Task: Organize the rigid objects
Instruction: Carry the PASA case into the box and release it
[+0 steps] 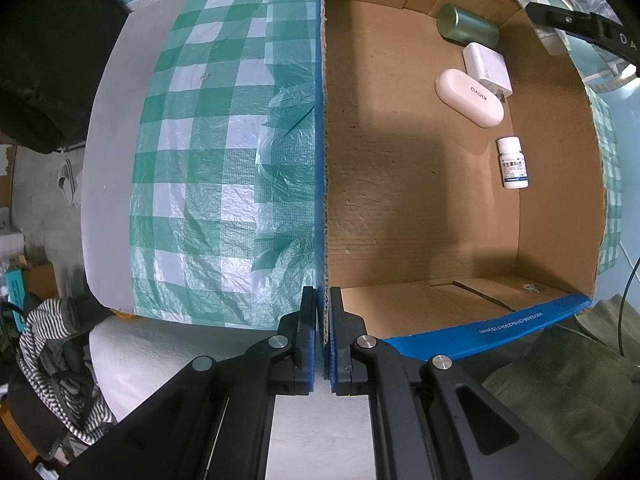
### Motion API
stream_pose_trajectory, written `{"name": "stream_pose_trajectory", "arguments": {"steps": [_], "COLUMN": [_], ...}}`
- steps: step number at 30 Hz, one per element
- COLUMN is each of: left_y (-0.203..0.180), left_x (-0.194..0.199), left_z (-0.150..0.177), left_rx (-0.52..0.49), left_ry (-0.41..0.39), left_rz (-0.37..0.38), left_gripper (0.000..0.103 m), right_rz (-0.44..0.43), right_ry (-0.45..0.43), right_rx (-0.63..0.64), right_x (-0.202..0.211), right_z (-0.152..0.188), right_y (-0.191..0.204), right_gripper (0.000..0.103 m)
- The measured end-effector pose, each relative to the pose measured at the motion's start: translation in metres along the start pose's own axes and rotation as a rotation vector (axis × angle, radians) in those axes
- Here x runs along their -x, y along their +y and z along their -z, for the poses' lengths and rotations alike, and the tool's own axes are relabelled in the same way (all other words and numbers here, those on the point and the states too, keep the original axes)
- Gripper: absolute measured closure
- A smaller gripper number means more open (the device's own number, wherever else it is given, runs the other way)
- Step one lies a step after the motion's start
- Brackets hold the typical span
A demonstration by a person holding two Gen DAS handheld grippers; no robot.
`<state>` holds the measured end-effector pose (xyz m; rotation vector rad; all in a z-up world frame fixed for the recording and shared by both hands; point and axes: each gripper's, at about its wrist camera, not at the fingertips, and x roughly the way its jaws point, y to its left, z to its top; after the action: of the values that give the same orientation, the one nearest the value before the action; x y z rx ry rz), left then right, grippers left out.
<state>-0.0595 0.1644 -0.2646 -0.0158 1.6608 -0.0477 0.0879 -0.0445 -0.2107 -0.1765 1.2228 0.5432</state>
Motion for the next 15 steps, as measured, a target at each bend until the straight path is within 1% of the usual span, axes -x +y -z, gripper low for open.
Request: {"name": "stream_pose_trajectory", "arguments": {"steps": [6,15], "left_y": [0.0001,0.0009], "left_x": [0.0001,-0.0013], "left_z": [0.0000,-0.0003], "left_rx": [0.001,-0.004], "left_ry": [0.000,0.000], "left_rz": [0.001,0.001], "left_gripper": [0.098,0.098], "right_rz": [0.005,0.006], "right_ry": [0.024,0.010], "right_rx": [-0.009,-0.013], "right_x": [-0.0068,-0.0013], "right_z": [0.0010,-0.0004], "right_y": [-0.0010,-0.0025], "right_gripper": [0.050,0.050]}}
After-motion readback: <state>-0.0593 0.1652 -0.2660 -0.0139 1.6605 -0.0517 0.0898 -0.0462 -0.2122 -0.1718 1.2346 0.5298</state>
